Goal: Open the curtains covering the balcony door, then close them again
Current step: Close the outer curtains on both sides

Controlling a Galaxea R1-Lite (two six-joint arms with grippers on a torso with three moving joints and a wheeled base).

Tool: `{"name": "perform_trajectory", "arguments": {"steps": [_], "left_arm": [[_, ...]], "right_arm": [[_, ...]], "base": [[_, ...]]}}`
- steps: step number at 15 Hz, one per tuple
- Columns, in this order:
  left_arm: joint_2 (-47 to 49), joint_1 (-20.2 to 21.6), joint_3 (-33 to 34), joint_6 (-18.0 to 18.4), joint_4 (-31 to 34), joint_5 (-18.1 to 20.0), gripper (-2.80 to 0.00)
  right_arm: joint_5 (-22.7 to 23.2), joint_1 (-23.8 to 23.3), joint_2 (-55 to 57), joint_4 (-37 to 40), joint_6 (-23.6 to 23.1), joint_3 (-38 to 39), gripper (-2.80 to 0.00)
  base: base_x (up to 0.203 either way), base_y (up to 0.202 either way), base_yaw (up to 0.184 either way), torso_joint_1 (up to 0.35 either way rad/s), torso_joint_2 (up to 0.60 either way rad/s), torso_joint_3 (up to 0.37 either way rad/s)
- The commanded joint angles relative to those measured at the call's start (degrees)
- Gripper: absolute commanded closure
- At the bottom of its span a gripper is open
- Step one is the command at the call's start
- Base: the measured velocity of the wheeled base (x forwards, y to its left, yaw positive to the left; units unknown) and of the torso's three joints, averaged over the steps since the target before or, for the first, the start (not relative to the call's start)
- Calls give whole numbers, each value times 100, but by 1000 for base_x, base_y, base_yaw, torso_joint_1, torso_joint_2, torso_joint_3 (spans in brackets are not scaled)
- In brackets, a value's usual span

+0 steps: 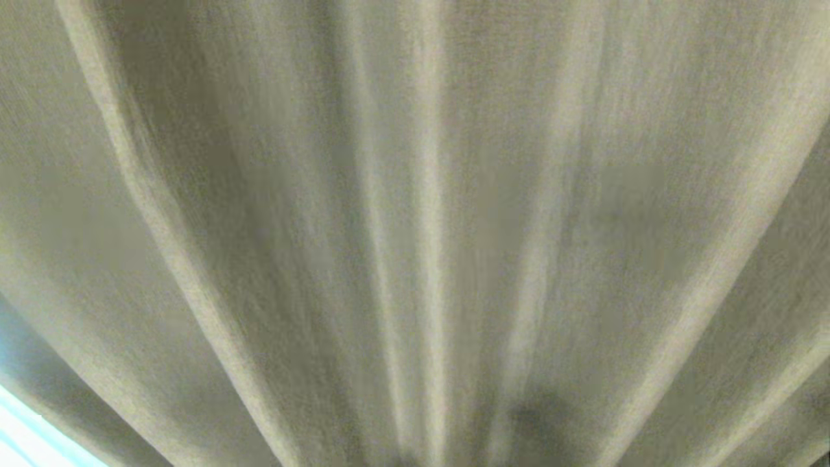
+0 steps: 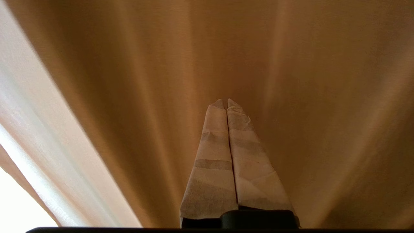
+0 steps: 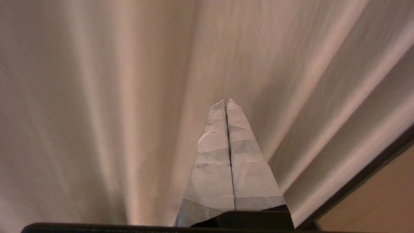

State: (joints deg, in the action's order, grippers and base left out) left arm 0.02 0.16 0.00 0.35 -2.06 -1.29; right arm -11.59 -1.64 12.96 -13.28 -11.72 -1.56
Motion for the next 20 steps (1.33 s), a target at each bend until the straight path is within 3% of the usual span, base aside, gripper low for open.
{"name": "perform_trajectory", "arguments": {"steps": [1, 6, 10, 20], "left_arm": [[-2, 10, 0, 0, -5, -3, 0], [-2, 10, 0, 0, -2, -3, 0], [-2, 2, 0, 0, 0, -3, 0], [-2, 6, 0, 0, -5, -3, 0]], "right_arm": [[16, 93, -490, 405, 21, 146, 0], [1041, 138, -1296, 982, 525, 156, 0], [1049, 141, -1296, 1314, 877, 147, 0], [1063, 146, -1296, 1319, 890, 147, 0]], "base": [[0, 0, 0, 0, 0, 0], [0, 0, 0, 0, 0, 0], [0, 0, 0, 0, 0, 0], [0, 0, 0, 0, 0, 0]]}}
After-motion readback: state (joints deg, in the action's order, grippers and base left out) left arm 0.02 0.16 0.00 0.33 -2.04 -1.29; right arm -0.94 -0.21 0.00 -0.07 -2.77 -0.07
